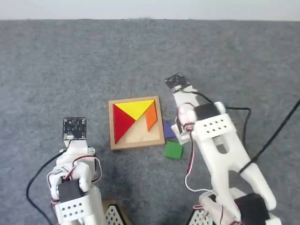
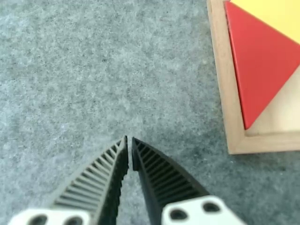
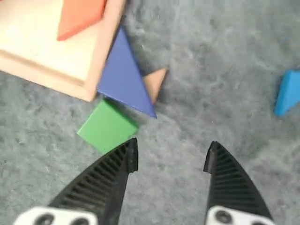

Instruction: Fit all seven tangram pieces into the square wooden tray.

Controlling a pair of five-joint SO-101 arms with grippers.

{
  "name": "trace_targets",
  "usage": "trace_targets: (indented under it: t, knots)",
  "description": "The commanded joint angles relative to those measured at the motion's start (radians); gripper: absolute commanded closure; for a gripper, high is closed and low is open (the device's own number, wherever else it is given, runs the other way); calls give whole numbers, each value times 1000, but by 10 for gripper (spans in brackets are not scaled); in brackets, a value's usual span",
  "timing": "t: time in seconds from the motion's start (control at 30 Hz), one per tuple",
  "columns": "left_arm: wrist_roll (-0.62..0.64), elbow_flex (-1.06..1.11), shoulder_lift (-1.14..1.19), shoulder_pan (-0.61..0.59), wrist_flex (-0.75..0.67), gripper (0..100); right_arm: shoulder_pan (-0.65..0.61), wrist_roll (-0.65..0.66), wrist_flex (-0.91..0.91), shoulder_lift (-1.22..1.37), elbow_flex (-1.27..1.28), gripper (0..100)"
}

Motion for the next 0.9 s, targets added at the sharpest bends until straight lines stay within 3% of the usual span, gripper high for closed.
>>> trace_targets:
  t: [0.0, 0.43, 0.87]
  knots:
    - [-9, -8, -18, -3, 5, 985, -84, 8, -58, 56, -34, 764]
    - [-9, -8, -18, -3, 5, 985, -173, -37, -176, 357, -132, 764]
    - [-9, -8, -18, -3, 5, 985, 131, -35, -165, 556, -351, 764]
